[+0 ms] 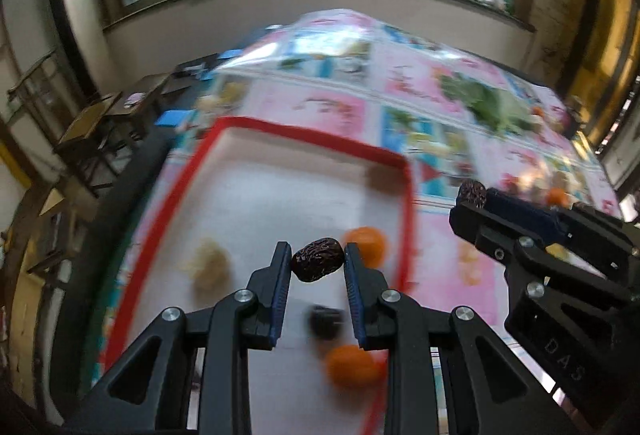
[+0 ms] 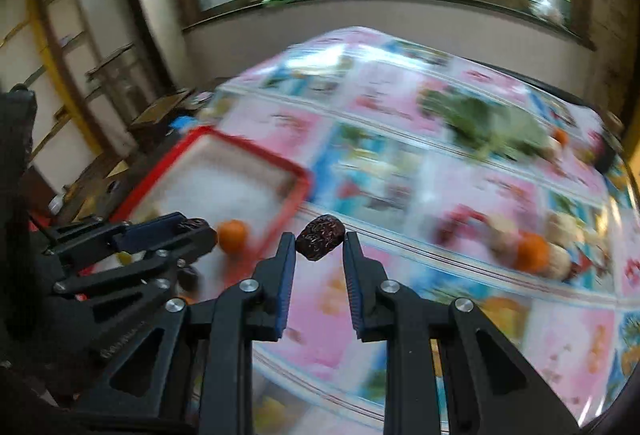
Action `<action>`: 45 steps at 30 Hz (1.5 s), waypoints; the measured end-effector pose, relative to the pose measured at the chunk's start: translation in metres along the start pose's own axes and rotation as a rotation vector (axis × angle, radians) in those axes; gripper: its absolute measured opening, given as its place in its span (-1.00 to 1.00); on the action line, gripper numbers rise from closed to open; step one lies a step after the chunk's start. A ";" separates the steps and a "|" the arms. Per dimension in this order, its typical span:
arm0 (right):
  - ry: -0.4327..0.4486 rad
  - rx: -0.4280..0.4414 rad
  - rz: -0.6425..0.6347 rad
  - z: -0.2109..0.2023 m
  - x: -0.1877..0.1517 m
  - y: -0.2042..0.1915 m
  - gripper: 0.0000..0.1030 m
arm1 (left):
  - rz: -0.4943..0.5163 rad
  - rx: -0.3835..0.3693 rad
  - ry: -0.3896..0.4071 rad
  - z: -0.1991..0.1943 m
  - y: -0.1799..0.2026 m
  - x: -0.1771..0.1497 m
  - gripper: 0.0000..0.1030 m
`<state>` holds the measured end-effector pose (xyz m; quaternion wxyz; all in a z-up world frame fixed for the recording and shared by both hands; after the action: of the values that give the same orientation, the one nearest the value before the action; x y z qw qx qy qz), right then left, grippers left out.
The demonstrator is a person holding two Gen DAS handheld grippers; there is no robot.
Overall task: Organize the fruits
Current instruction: 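Carry both red dates in the grippers over the red-rimmed tray, then open both grippers to drop the red dates into the tray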
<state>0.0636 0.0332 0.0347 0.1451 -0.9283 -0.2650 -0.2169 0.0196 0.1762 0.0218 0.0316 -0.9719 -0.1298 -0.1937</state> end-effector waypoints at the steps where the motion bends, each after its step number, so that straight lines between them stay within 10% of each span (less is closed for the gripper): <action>1: -0.006 0.009 -0.022 0.006 0.007 -0.015 -0.50 | -0.011 0.007 -0.005 0.003 -0.007 0.001 -0.50; 45: -0.182 -0.042 -0.073 0.107 0.057 -0.066 -0.48 | -0.043 0.052 -0.057 0.039 -0.045 0.013 -0.49</action>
<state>0.1050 0.1527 -0.0201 0.0929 -0.9367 -0.3061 -0.1422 0.0338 0.2272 -0.0082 0.0490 -0.9728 -0.1567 -0.1632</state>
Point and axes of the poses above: each gripper's, at about its wrist camera, not at the fingertips, and z roughly the way its jaws point, y to its right, x to its top, the point moved 3 cm from there along z, roughly the way its jaws point, and after that the axes turned 14 degrees about -y, right-handed, at the moved point
